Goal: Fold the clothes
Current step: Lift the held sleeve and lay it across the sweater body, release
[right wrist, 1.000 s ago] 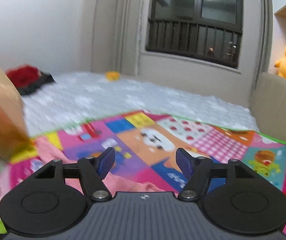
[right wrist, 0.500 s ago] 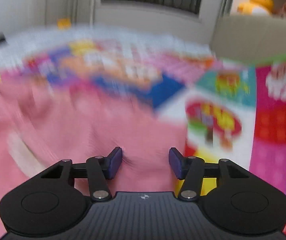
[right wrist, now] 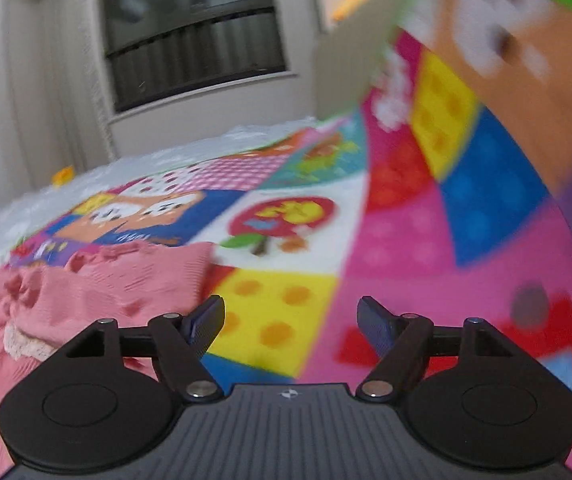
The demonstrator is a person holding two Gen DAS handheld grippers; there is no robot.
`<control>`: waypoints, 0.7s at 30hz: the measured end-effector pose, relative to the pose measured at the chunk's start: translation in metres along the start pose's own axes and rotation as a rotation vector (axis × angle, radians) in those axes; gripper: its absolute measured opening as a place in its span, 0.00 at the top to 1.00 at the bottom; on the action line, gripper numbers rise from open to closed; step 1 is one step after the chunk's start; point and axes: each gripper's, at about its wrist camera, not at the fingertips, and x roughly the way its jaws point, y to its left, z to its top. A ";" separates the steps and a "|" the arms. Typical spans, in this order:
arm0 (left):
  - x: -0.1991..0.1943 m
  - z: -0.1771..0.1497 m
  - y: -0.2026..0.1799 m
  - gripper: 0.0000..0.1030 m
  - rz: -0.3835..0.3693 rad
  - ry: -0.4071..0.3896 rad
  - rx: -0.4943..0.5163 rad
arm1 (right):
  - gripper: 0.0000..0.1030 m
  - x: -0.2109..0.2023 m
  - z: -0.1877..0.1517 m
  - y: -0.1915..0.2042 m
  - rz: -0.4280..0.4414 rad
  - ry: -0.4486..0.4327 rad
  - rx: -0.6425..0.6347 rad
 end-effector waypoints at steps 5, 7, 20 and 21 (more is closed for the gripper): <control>0.046 0.025 0.036 0.04 0.158 0.013 -0.171 | 0.28 0.008 -0.013 -0.025 0.002 -0.024 0.148; 0.062 0.024 0.039 0.04 0.194 0.000 -0.191 | 0.26 0.004 -0.015 -0.027 0.006 -0.039 0.158; 0.070 0.034 -0.124 0.80 -0.031 -0.089 0.337 | 0.24 0.008 -0.018 -0.032 0.051 -0.031 0.178; 0.070 0.026 -0.145 0.80 -0.080 -0.083 0.362 | 0.24 0.008 -0.018 -0.032 0.053 -0.032 0.178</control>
